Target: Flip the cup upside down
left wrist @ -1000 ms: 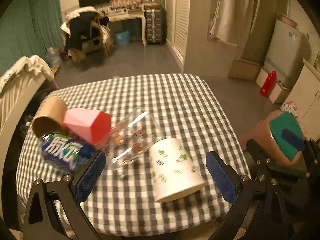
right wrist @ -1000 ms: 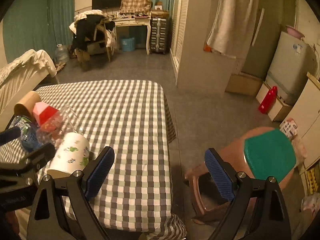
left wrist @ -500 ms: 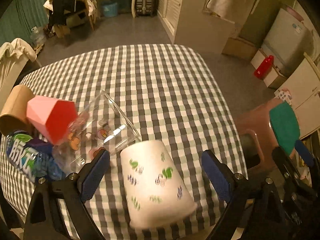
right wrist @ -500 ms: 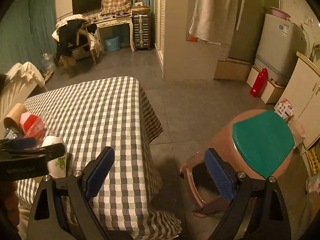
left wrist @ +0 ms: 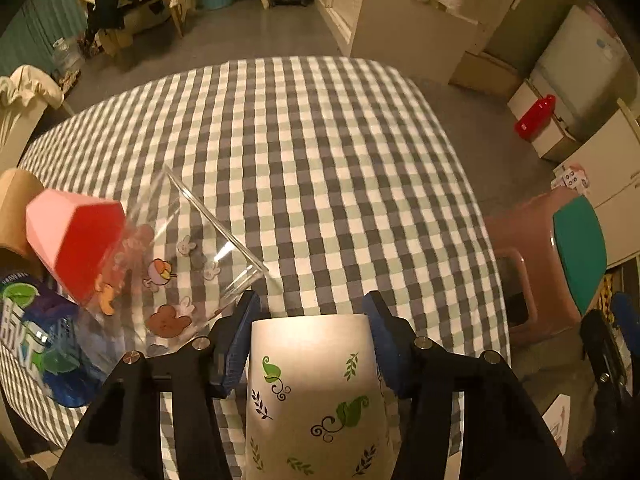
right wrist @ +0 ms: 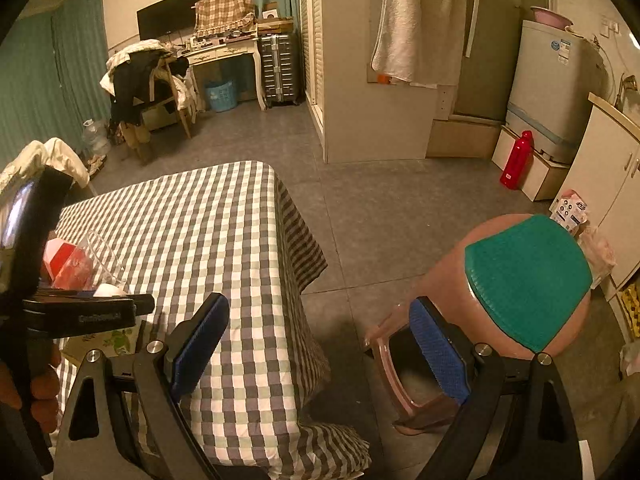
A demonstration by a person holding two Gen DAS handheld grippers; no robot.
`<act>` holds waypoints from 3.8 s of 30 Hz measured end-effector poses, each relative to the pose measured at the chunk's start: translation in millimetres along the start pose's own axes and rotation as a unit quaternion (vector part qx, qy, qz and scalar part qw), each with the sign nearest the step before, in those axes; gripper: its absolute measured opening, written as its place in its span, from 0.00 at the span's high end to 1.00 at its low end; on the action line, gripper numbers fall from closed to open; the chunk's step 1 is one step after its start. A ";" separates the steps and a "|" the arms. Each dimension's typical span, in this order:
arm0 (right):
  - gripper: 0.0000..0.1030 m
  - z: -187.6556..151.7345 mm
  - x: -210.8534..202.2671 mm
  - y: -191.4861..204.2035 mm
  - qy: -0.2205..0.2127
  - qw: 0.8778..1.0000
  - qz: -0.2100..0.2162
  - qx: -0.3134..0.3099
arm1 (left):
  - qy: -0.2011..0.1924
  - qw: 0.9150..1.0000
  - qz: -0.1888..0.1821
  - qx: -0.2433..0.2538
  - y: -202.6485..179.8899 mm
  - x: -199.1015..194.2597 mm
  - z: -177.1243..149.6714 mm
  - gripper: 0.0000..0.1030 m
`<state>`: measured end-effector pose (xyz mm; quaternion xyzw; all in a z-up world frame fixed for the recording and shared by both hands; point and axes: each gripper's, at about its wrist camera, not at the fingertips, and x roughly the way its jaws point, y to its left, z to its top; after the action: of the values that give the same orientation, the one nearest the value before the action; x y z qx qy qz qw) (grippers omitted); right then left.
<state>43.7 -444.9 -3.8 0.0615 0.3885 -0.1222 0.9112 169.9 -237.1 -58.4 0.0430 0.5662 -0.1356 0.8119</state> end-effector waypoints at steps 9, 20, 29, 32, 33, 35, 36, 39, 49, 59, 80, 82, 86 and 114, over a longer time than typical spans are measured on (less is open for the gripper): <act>0.11 0.2 -2.4 1.2 -0.005 1.000 0.000 0.002 | -0.119 0.992 0.001 0.043 -6.1 -51.4 -9.6 0.46; 0.11 -1.9 -4.9 -0.9 -0.009 1.000 -0.005 0.006 | -0.199 0.978 0.003 0.056 -23.7 -19.9 -2.6 0.46; 0.11 0.3 -4.0 -5.9 -0.010 1.000 -0.008 0.018 | -0.225 0.973 -0.010 0.052 -14.6 -41.6 -40.9 0.46; 0.11 0.7 -5.5 -3.7 -0.012 1.000 -0.008 0.017 | -0.227 0.972 -0.014 0.057 -13.2 -53.4 -49.7 0.46; 0.11 1.3 -5.6 -2.8 -0.012 1.000 -0.009 0.015 | -0.230 0.971 -0.014 0.058 -13.1 -57.1 -50.8 0.46; 0.11 1.2 -6.2 -0.9 -0.012 1.000 -0.011 0.012 | -0.247 0.967 -0.006 0.061 -14.0 -65.5 -53.4 0.46; 0.11 1.3 -6.6 -0.3 -0.012 1.000 -0.011 0.011 | -0.254 0.965 -0.001 0.063 -14.6 -67.8 -55.6 0.46; 0.11 0.9 -8.1 0.1 -0.014 1.000 -0.012 0.010 | -0.260 0.963 0.005 0.067 -15.8 -68.8 -61.9 0.46; 0.11 1.8 -8.2 1.1 -0.012 1.000 -0.007 0.010 | -0.257 0.964 0.009 0.064 -17.6 -56.7 -60.3 0.46; 0.11 1.7 -14.3 0.5 -0.025 1.000 -0.001 0.009 | -0.269 0.962 -0.008 0.049 -12.6 -71.7 -61.9 0.31; 0.11 -15.8 -103.1 61.7 -0.131 0.983 0.103 -0.082 | -0.377 0.925 0.053 -0.020 48.5 -179.1 -132.6 0.28; 0.11 -20.2 -106.9 64.4 -0.131 0.981 0.111 -0.087 | -0.381 0.922 0.059 -0.027 54.4 -180.0 -142.1 0.28; 0.11 -28.7 -115.8 68.4 -0.139 0.978 0.125 -0.089 | -0.385 0.920 0.057 -0.044 63.0 -178.0 -154.2 0.28; 0.00 -67.8 -78.9 99.8 -0.137 0.979 0.101 -0.111 | -0.374 0.919 0.093 -0.082 96.9 -128.2 -177.1 0.02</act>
<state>-29.0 -321.0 8.1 -0.0185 0.2631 0.0076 0.9646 -6.1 -82.6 -10.0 -0.0249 0.2242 -0.0192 0.9740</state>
